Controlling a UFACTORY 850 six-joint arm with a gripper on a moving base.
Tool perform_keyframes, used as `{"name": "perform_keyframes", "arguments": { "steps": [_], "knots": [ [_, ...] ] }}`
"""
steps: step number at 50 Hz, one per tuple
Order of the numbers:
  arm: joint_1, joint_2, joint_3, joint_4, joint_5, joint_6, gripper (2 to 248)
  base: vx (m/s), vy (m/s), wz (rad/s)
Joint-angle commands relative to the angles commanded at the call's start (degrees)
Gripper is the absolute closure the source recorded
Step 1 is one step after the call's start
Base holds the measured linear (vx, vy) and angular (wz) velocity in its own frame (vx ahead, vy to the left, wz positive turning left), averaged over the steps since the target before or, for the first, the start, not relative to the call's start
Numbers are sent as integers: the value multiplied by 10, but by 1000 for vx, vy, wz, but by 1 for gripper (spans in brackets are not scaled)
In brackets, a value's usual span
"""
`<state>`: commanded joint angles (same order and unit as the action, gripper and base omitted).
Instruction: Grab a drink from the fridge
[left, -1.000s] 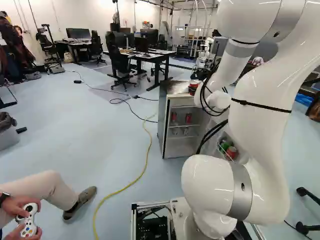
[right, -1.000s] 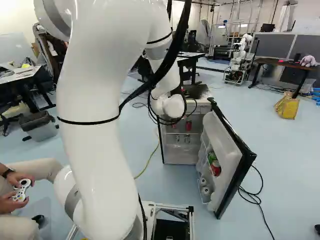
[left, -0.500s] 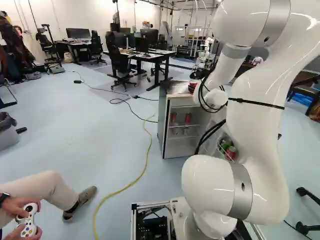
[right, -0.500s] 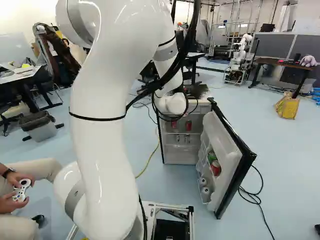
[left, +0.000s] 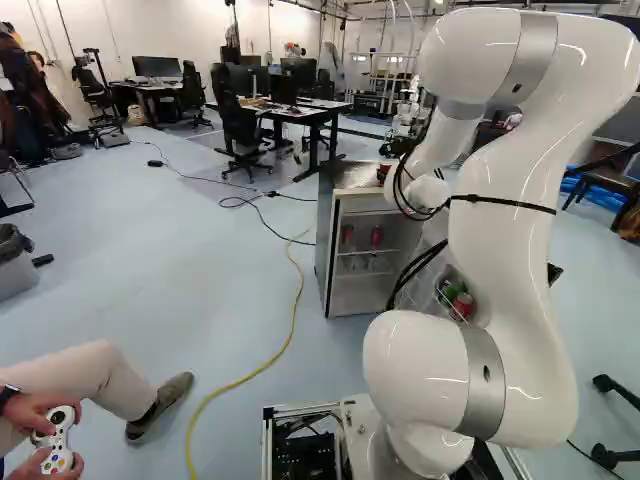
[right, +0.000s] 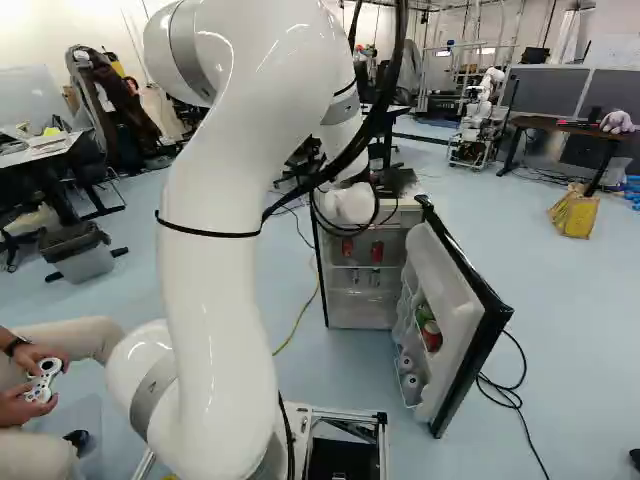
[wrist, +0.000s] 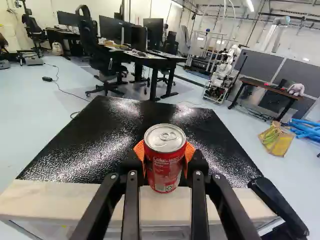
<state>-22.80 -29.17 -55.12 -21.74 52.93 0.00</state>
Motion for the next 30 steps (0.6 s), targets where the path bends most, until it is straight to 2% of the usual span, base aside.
{"name": "perform_keyframes", "arguments": {
  "steps": [16,17,21,22,26,27,30],
  "knots": [
    [0,-2,-2,1,-1,0,155,0,0,0],
    [0,-2,-2,1,-1,0,146,0,0,0],
    [0,-2,-2,1,-1,0,146,0,0,0],
    [0,-2,-2,1,-1,0,114,0,0,0],
    [0,-2,-2,1,-1,0,114,0,0,0],
    [0,-2,-2,1,-1,0,80,0,0,0],
    [0,-2,-2,1,-1,0,80,0,0,0]
  ]
}}
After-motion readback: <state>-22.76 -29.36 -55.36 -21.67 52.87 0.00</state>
